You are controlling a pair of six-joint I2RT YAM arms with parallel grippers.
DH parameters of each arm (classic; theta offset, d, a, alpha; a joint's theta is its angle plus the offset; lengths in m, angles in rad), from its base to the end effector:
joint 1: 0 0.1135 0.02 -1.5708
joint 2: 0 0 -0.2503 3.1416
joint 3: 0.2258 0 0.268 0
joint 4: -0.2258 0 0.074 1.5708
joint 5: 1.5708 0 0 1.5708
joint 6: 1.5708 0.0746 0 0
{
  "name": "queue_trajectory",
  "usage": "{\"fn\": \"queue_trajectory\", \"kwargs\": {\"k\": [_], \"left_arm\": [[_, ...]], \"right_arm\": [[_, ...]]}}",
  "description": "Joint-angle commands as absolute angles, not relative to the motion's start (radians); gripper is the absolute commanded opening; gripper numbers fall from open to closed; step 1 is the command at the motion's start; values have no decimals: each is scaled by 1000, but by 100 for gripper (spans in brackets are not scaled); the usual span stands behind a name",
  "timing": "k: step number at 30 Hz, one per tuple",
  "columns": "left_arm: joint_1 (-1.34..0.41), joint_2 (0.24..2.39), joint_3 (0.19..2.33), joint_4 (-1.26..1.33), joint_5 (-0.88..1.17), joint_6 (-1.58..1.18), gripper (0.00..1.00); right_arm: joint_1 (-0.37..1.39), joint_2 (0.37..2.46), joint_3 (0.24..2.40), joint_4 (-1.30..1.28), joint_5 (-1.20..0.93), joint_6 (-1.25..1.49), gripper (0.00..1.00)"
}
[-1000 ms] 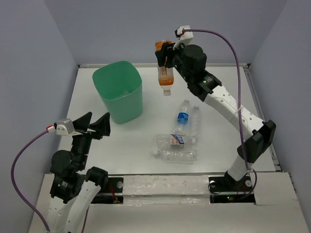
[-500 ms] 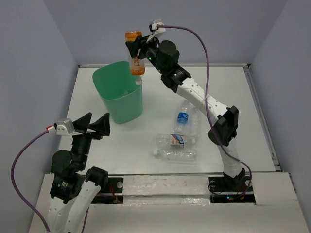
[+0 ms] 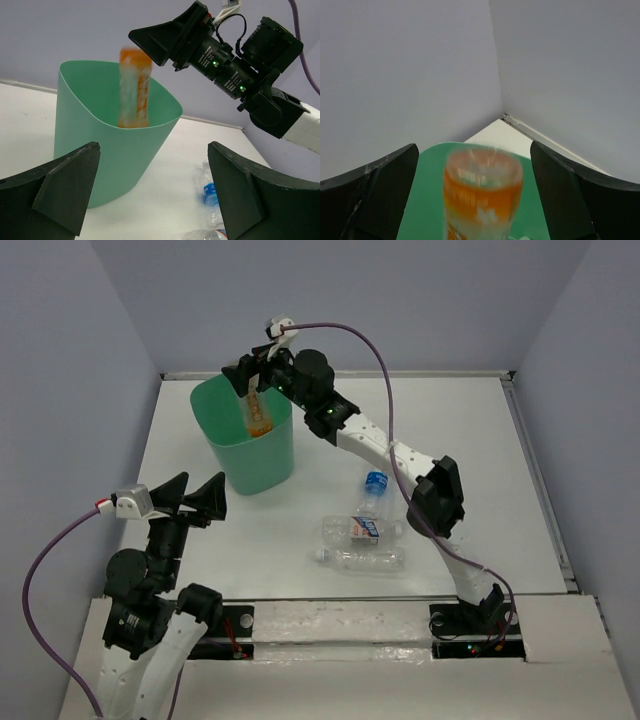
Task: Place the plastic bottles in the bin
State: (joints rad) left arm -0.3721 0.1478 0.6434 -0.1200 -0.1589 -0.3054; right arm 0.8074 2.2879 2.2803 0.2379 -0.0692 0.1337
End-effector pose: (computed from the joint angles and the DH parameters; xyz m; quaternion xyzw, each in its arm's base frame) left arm 0.1077 -0.0294 0.3815 -0.0469 0.5628 -0.2317 0.7921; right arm 0.4046 0.4303 0.3940 -0.2308 0.5770 0.3742 0.6883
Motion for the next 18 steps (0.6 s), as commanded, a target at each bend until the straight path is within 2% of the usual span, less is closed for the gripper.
{"fn": "queue_trajectory", "kwargs": {"k": [1, 4, 6, 10, 11, 14, 15, 18], "left_arm": [[-374, 144, 657, -86, -156, -301, 99], [-374, 147, 655, -84, -153, -301, 99], [-374, 144, 655, -84, -155, -301, 99], [-376, 132, 657, -83, -152, -301, 99], [-376, 130, 655, -83, -149, -302, 99], [-376, 121, 653, -77, -144, -304, 99], [-376, 120, 652, -75, -141, -304, 99], [-379, 118, 652, -75, -137, -304, 99]], "right_arm": [[819, 2221, 2301, 265, -120, 83, 100], [819, 2128, 2223, 249, -74, 71, 99], [819, 2027, 2105, 223, -35, 57, 95], [819, 1837, 1816, 170, 115, 84, 79], [807, 1748, 1660, 151, 161, 98, 74], [767, 1614, 1420, 16, 285, 182, 62], [732, 1591, 1382, -99, 304, 237, 62], [677, 1528, 1283, -219, 351, 314, 62]]}}
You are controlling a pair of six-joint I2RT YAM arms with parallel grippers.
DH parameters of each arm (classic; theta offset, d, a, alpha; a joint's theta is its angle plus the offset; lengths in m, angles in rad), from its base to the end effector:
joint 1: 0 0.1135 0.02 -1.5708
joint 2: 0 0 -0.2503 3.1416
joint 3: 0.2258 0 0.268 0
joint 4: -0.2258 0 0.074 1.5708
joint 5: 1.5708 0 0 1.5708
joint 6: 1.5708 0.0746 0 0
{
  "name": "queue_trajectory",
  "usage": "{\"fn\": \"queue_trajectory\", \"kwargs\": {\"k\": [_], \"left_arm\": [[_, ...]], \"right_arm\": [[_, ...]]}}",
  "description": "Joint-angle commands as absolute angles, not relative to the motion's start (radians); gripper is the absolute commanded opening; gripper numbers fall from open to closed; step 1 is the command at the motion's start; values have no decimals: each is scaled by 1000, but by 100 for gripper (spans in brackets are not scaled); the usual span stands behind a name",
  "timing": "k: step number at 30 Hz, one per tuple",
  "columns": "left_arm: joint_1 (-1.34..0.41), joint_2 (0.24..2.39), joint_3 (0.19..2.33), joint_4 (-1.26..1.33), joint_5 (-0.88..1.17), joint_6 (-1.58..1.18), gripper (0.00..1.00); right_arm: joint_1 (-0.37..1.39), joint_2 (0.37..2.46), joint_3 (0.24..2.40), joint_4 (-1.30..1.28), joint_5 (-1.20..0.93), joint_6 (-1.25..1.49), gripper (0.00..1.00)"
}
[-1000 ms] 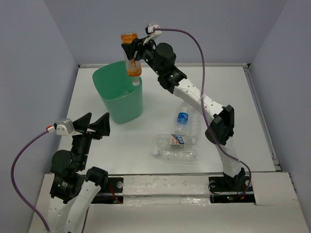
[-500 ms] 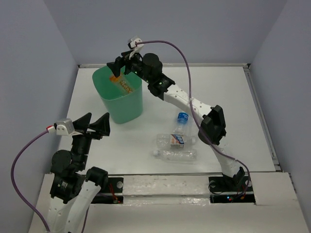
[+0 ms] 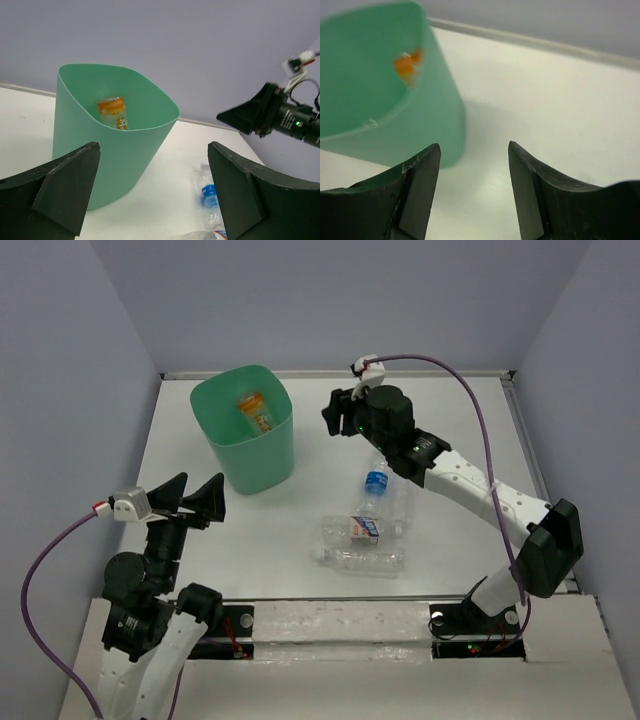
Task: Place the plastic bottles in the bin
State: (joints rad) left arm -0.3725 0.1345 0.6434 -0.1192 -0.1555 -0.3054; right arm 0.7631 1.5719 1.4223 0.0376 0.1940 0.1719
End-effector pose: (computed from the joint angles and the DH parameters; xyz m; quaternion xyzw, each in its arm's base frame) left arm 0.1043 -0.0283 0.3828 -0.0459 0.5570 -0.2346 0.7954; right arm 0.3234 0.2894 0.3677 -0.1544 0.7287 0.2345 0.6247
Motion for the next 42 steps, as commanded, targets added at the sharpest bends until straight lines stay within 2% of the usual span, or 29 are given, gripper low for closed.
{"fn": "queue_trajectory", "kwargs": {"k": [1, 3, 5, 9, 12, 21, 32, 42], "left_arm": [[-380, 117, 650, -75, -137, -304, 99], [-379, 117, 652, -75, -135, -304, 99], [-379, 117, 650, -77, -137, -305, 99], [-379, 115, 650, -77, -141, -308, 99], [-379, 112, 652, -84, -140, -308, 99], [-390, 110, 650, -86, -138, -307, 99], [-400, 121, 653, -84, -143, -308, 99], [-403, 133, 657, -83, -149, -308, 99]], "right_arm": [[676, 1519, 1267, -276, 385, 330, 62], [661, 1499, 1234, -317, 425, 363, 63], [632, 1497, 1224, -356, 425, 382, 73], [601, 1546, 1238, -391, 410, 416, 80], [591, 1607, 1262, -403, 403, 437, 80], [591, 1727, 1301, -410, 417, 472, 72], [591, 1831, 1342, -408, 382, 483, 72], [591, 1902, 1385, -359, 333, 474, 75]]}}
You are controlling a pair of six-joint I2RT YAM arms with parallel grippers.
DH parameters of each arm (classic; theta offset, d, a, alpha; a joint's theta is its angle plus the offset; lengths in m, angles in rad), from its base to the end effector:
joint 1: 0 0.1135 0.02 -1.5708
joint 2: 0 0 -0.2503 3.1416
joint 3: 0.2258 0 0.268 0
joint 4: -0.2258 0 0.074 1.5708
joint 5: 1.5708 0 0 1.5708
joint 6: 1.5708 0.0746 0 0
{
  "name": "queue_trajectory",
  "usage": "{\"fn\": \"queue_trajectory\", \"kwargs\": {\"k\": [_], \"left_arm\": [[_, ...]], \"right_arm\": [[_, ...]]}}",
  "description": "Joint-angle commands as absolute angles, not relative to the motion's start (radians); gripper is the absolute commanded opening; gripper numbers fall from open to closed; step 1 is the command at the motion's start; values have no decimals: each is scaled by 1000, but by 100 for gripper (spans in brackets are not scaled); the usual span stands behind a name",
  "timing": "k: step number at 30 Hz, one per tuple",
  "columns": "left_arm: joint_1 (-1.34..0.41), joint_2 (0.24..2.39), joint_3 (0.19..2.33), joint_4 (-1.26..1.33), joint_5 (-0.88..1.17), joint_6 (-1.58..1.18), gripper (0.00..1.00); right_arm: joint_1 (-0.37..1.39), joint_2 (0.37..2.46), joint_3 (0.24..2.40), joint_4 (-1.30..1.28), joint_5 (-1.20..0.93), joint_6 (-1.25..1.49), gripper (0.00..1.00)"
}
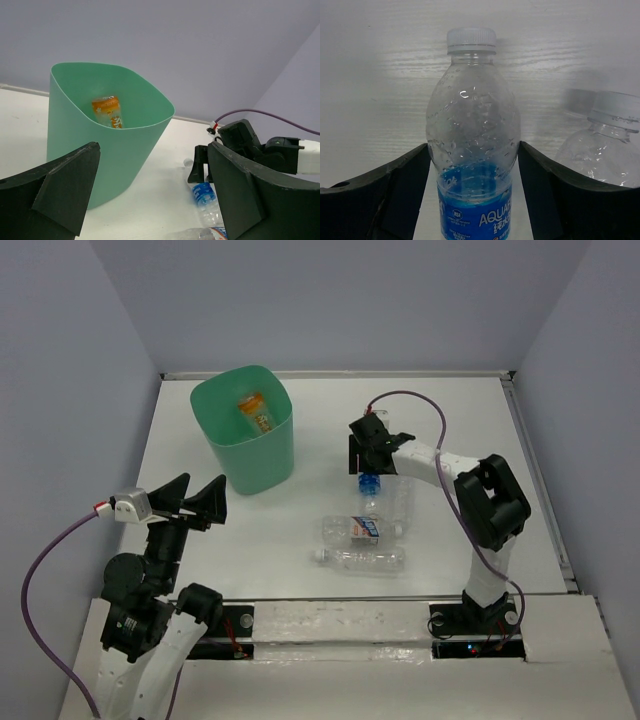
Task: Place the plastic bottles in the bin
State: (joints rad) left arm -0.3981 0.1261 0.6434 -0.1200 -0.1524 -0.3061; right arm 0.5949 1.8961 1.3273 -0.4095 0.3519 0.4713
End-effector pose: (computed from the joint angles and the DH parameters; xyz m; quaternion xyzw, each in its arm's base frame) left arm 0.1014 -0.0304 0.3835 -0.0379 0.5544 -0.2468 0.7939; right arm 0.3729 0.2213 0.1411 -0.0071 0.9430 0.0019 0.3326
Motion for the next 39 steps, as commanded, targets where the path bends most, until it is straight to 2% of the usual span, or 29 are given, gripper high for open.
{"fn": "queue_trajectory", "kwargs": {"k": [1, 8, 13, 18, 26, 31, 35, 39], "left_arm": [[-402, 133, 655, -81, -149, -308, 99], [-400, 138, 657, -83, -149, -308, 99], [-402, 141, 655, -84, -149, -307, 99], [-400, 135, 657, -84, -150, -305, 99], [-400, 135, 653, -80, -146, -308, 99], [-402, 133, 655, -77, -147, -310, 99], [-400, 126, 655, -86, -155, -308, 99], [-399, 118, 657, -90, -169, -308, 99]], "right_arm": [[591, 1920, 1400, -351, 333, 462, 75], [591, 1991, 1456, -331, 327, 436, 74], [591, 1944, 1437, -215, 356, 376, 63], [591, 1839, 1440, -158, 391, 302, 60], [612, 1560, 1411, -98, 359, 250, 59], [686, 1520, 1549, -39, 282, 226, 59], [744, 1584, 1710, 116, 219, 215, 59], [817, 1734, 1845, 317, 192, 177, 59]]}}
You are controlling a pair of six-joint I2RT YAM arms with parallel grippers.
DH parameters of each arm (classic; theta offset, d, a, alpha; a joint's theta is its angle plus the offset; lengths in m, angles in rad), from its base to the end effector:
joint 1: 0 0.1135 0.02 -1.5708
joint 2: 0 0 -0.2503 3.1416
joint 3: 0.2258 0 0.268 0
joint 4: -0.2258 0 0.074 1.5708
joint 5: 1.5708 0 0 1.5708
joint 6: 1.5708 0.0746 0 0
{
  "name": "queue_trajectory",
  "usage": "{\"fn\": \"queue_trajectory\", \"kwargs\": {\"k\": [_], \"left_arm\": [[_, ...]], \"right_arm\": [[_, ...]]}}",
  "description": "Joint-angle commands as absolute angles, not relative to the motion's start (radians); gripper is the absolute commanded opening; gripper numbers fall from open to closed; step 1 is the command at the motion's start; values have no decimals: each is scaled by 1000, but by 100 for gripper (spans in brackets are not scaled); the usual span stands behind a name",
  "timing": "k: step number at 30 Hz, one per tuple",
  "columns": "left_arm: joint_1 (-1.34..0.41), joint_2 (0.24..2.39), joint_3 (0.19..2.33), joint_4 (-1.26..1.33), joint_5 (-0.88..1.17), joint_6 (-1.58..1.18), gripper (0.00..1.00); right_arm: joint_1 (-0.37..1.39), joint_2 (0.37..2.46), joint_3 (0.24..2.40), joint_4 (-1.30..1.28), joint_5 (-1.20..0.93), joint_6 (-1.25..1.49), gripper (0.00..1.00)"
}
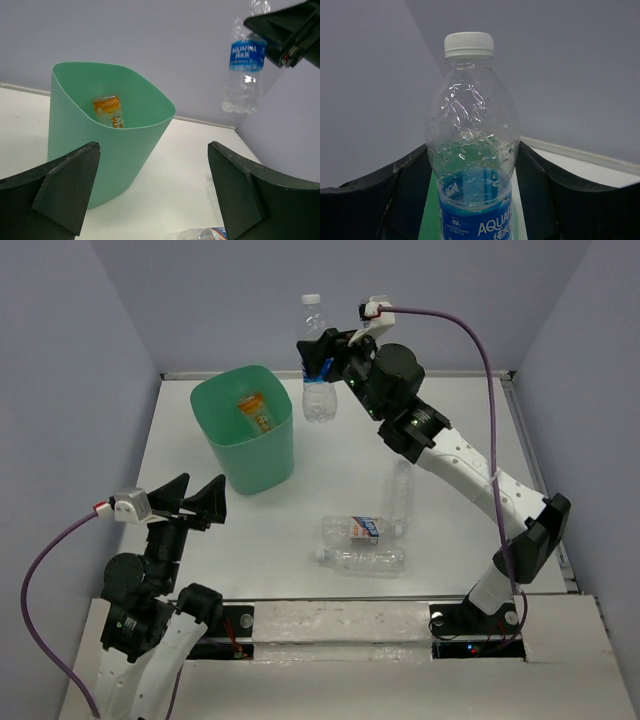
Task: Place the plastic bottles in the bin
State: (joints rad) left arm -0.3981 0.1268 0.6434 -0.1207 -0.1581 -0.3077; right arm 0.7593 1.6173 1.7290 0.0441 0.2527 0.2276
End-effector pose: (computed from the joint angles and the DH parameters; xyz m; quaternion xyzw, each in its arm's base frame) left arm 0.1017 -0.0300 0.3833 -0.0407 0.5549 -0.2457 0.7938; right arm 0.3240 0.2818 0.4750 -0.0770 0.6473 0.2850 0.7028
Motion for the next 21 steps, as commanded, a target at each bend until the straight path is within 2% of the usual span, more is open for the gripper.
{"fn": "queue_trajectory", "kwargs": {"k": [1, 7, 10, 11, 12, 13, 15, 21], "left_arm": [[-399, 117, 657, -92, -170, -310, 99], [-397, 121, 657, -90, -167, -307, 99], [-400, 115, 657, -89, -169, -308, 99], [-399, 115, 657, -89, -170, -308, 99], [-400, 114, 658, -89, -172, -308, 99], [-400, 114, 657, -90, -172, -307, 99], [-400, 109, 658, -92, -175, -308, 99], [-400, 110, 658, -92, -183, -308, 99]], "right_arm": [[818, 1770, 1882, 343, 184, 170, 59], [828, 2092, 2311, 298, 98, 166, 59], [838, 2204, 2440, 246, 49, 170, 61], [848, 2213, 2439, 244, 49, 167, 61], [848, 2220, 2430, 244, 48, 161, 72], [848, 2221, 2418, 245, 49, 157, 77], [848, 2209, 2366, 258, 42, 152, 82], [848, 2114, 2200, 304, 20, 153, 87]]}}
